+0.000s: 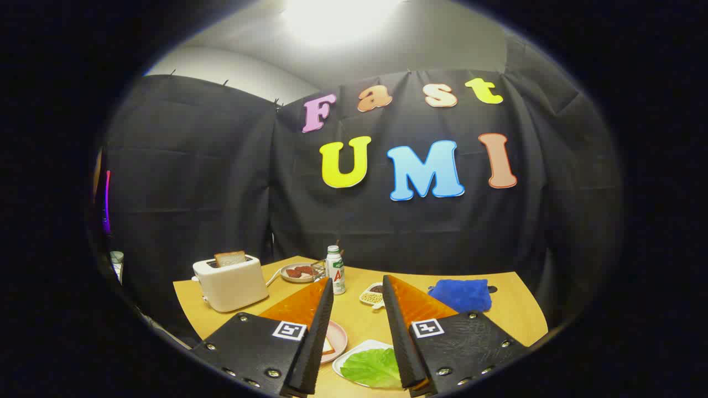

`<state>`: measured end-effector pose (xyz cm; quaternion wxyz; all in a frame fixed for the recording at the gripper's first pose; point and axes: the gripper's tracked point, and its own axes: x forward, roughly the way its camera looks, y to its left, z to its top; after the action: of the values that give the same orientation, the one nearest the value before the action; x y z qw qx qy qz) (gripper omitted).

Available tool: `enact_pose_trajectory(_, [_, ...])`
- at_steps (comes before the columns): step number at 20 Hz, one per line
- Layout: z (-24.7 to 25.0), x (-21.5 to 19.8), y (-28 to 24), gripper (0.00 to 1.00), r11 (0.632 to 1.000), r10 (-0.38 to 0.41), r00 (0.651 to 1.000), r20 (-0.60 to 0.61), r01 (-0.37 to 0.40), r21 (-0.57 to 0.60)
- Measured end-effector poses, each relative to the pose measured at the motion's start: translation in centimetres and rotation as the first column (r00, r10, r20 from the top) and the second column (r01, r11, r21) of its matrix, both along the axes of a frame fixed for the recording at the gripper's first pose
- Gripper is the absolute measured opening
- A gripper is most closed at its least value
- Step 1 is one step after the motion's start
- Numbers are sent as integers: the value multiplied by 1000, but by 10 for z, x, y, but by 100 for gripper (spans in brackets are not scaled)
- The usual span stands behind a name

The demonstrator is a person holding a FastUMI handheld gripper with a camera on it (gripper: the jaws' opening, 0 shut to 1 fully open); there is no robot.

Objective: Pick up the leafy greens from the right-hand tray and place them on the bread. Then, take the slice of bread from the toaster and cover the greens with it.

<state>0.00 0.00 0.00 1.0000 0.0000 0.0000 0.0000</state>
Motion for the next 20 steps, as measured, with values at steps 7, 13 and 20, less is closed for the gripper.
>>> enact_pose_trajectory(7, [-43, 23, 18, 55, 995, 4, 992, -125, -16, -97])
enact_pose_trajectory(13, [-80, 30, 18, 55, 990, -33, 976, -213, 3, -140])
enact_pose_trajectory(20, [-158, 38, -13, 99, 992, -113, 918, -379, 83, -94])
